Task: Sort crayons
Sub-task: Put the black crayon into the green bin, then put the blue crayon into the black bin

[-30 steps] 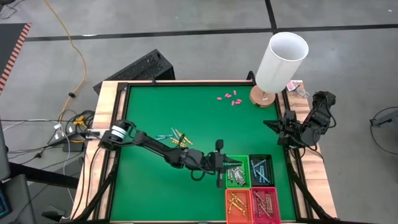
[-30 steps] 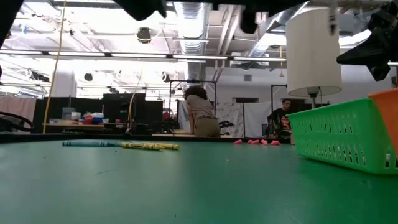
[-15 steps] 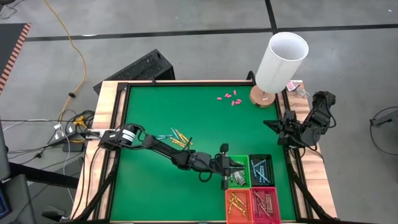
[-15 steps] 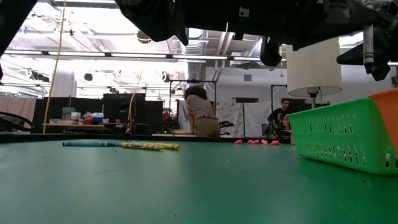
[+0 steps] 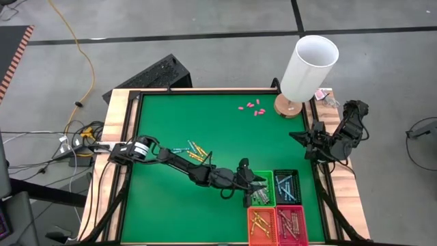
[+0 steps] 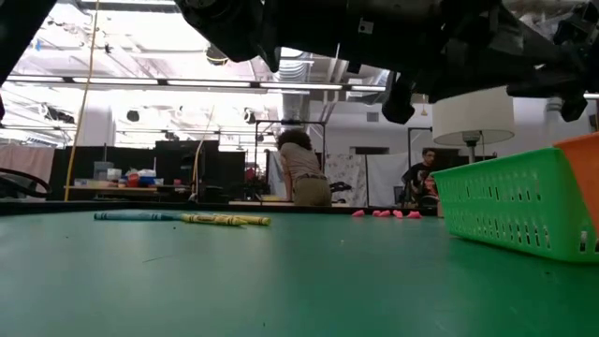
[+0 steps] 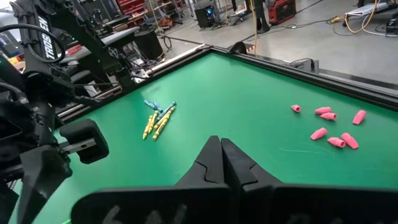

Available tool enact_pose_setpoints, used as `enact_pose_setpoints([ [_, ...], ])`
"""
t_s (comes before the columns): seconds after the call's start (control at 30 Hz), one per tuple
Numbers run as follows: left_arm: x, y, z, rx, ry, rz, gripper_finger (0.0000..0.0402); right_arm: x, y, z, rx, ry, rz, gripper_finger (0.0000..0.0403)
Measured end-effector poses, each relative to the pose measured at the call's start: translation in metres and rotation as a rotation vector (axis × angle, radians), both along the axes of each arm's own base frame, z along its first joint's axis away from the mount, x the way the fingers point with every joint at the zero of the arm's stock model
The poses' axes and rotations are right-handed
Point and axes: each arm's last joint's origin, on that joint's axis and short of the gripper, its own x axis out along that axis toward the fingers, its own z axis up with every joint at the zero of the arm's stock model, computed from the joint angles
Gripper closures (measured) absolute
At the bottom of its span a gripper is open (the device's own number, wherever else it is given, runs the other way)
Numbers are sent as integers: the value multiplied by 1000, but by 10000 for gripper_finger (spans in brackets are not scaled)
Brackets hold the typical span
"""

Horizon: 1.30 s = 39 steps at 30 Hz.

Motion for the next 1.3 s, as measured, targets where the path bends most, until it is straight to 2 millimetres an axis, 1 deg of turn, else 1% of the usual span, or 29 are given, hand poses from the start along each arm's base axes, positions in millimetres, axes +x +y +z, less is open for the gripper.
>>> enact_pose_setpoints([
  [0.13, 0, 0, 0, 7, 0, 6, 276, 0, 0, 0, 0, 0, 0, 403],
  [0.27, -2, 5, 7, -15, 32, 106, 259, 0, 0, 0, 0, 0, 0, 403],
  [0.37, -10, 12, 27, 14, 115, 171, 260, 0, 0, 0, 1, 1, 2, 403],
  [0.5, -28, 24, 54, 24, 275, 194, 265, 0, 0, 0, 1, 1, 2, 403],
  [0.57, -40, 29, 68, 25, 346, 189, 268, 0, 0, 0, 1, 1, 3, 403],
  [0.67, -66, 38, 91, 28, 413, 198, 273, 0, 0, 0, 2, 1, 3, 403],
  [0.73, -87, 47, 103, 8, 451, 220, 275, 0, 0, 0, 2, 1, 3, 403],
  [0.9, -144, 67, 120, -17, 493, 318, 281, 0, 0, 0, 3, 1, 3, 403],
  [0.97, -166, 73, 119, -29, 512, 367, 281, 0, 0, 0, 2, 1, 2, 403],
  [1.13, -214, 84, 96, -83, 632, 454, 281, 0, 0, 0, 3, 0, 2, 403],
  [1.2, -230, 88, 83, -99, 694, 488, 281, 0, 0, 0, 3, 0, 2, 403],
  [1.3, -248, 91, 56, -114, 780, 530, 281, 0, 0, 0, 2, 0, 2, 403],
])
